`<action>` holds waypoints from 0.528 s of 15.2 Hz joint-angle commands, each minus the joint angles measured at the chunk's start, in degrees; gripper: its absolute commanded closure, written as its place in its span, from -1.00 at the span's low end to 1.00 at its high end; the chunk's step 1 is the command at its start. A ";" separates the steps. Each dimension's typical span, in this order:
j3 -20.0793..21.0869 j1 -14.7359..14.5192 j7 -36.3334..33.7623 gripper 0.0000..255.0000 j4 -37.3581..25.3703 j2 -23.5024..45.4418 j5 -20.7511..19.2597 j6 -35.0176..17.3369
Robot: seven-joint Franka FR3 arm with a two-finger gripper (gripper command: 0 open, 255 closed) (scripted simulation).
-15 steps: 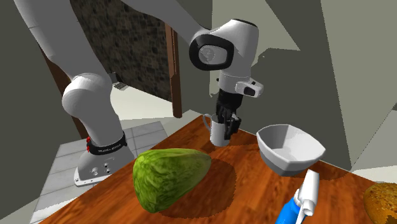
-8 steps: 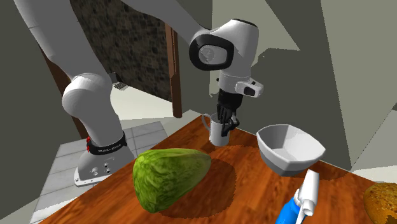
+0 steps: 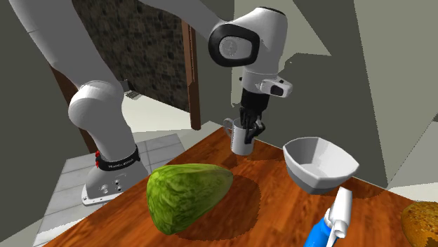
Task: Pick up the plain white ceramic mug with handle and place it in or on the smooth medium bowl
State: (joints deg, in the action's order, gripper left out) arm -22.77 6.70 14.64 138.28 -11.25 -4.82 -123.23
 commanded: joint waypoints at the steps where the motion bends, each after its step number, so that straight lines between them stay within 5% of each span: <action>1: 0.17 0.03 -0.22 1.00 -0.89 -0.85 -0.23 1.72; 8: 0.80 0.11 -0.87 1.00 -4.12 -3.51 -0.83 7.49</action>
State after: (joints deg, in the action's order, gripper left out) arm -22.08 6.78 13.90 134.57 -14.23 -5.52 -116.68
